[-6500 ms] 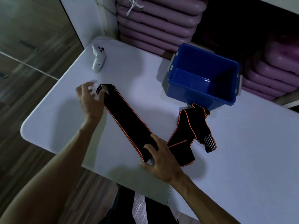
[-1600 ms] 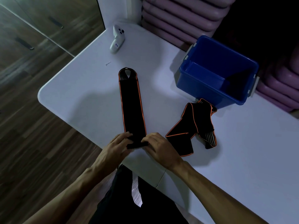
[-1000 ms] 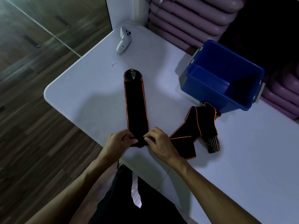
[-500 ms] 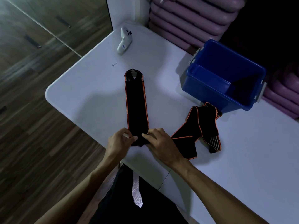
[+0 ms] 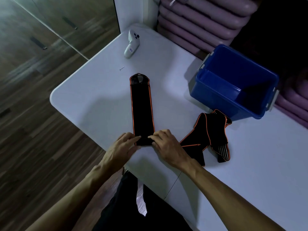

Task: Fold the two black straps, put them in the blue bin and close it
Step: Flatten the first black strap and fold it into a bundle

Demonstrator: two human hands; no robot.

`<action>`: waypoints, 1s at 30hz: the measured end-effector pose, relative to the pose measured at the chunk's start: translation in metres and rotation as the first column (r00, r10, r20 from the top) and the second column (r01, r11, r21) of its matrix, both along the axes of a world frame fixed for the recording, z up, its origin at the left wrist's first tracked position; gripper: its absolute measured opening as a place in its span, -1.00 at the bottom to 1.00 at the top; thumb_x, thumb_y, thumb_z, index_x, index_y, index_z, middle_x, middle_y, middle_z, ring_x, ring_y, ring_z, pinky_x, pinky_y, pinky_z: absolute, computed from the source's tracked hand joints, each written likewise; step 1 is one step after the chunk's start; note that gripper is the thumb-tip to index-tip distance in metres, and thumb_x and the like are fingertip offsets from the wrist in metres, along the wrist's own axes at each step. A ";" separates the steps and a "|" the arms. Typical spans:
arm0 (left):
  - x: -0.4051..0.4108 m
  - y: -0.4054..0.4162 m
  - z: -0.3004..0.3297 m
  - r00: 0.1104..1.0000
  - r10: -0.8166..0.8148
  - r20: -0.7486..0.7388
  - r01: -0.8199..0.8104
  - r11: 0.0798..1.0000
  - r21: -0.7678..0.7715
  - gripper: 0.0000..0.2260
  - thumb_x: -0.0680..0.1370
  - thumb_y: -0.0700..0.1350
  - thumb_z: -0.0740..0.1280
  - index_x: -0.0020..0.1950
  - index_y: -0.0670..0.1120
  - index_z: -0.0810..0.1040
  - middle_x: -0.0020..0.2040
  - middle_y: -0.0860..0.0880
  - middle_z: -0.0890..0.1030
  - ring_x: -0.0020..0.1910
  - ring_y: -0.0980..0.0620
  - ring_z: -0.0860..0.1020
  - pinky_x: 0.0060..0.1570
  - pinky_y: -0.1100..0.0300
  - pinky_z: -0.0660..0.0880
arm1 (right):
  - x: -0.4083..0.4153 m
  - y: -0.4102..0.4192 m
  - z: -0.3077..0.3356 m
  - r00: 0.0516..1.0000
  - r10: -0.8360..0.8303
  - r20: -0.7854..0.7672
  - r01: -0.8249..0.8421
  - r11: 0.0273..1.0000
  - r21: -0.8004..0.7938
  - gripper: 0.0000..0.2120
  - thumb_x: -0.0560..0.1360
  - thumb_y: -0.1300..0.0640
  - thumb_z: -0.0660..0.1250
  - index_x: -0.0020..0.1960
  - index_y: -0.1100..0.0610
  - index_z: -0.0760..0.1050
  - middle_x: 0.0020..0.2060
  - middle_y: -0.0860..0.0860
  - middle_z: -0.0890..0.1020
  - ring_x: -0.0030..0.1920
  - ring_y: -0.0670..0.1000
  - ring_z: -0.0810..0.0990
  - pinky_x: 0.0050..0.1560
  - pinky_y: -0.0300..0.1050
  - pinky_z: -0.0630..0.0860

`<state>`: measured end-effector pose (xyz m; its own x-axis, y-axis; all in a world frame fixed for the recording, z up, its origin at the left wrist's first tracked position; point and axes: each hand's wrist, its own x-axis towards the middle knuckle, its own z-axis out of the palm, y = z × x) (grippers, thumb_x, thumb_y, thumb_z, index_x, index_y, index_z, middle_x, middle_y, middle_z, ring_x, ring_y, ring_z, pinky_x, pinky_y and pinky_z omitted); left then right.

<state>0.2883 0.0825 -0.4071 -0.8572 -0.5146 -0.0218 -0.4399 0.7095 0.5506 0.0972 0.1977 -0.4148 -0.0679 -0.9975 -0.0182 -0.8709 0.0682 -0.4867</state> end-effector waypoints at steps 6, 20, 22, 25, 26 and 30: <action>-0.012 -0.015 0.005 0.984 0.178 -0.023 -0.168 0.960 0.222 -0.68 0.55 -0.01 0.34 0.27 -0.07 0.52 -0.04 -0.03 0.65 -0.16 0.05 0.59 -0.12 0.15 0.54 | -0.011 -0.024 0.005 0.972 -0.100 0.212 0.092 0.995 0.051 -0.75 0.61 0.07 0.21 0.23 0.12 0.51 0.03 0.04 0.63 0.05 0.03 0.44 0.06 -0.02 0.48; -0.020 -0.028 0.000 0.961 0.277 0.018 -0.270 0.919 0.287 -0.77 0.56 -0.10 0.33 0.19 -0.09 0.62 -0.09 -0.08 0.61 -0.15 -0.02 0.58 -0.13 0.18 0.47 | -0.002 -0.027 0.009 0.978 -0.121 0.171 0.118 0.993 0.024 -0.63 0.60 0.04 0.28 0.34 0.19 0.48 0.05 0.07 0.55 0.05 0.04 0.43 0.07 -0.28 0.33; -0.023 -0.035 0.002 0.961 0.261 0.088 -0.275 0.914 0.299 -0.78 0.56 -0.08 0.34 0.18 -0.07 0.62 -0.07 -0.07 0.62 -0.12 -0.01 0.59 -0.08 0.15 0.50 | -0.001 -0.028 0.010 0.982 -0.108 0.152 0.105 0.994 0.030 -0.60 0.58 0.05 0.30 0.36 0.20 0.46 0.08 0.09 0.55 0.07 0.06 0.43 0.08 -0.20 0.37; -0.022 -0.048 0.003 0.982 0.166 0.087 -0.183 0.954 0.240 -0.77 0.53 0.00 0.36 0.16 0.00 0.63 0.02 -0.01 0.60 -0.05 0.06 0.56 -0.02 0.16 0.50 | 0.002 -0.025 0.010 0.978 -0.134 0.160 0.133 0.991 0.016 -0.62 0.56 0.10 0.35 0.33 0.20 0.48 0.06 0.10 0.57 0.06 0.08 0.45 0.07 -0.18 0.38; -0.021 -0.054 0.003 0.989 0.146 0.033 -0.149 0.968 0.203 -0.76 0.54 0.04 0.33 0.17 0.02 0.63 0.08 0.00 0.58 0.02 0.06 0.55 0.03 0.15 0.49 | 0.003 -0.024 0.010 0.977 -0.137 0.164 0.137 0.990 0.012 -0.62 0.55 0.11 0.36 0.33 0.20 0.49 0.04 0.09 0.57 0.06 0.07 0.45 0.07 -0.19 0.38; -0.035 -0.082 -0.010 0.998 -0.066 -0.006 0.066 0.998 -0.024 -0.65 0.62 0.04 0.13 0.33 -0.01 0.52 0.42 -0.08 0.43 0.44 -0.07 0.34 0.38 0.04 0.34 | 0.004 -0.022 0.011 0.975 -0.137 0.174 0.137 0.990 0.008 -0.62 0.55 0.12 0.35 0.34 0.20 0.48 0.04 0.09 0.56 0.07 0.08 0.47 0.08 -0.13 0.46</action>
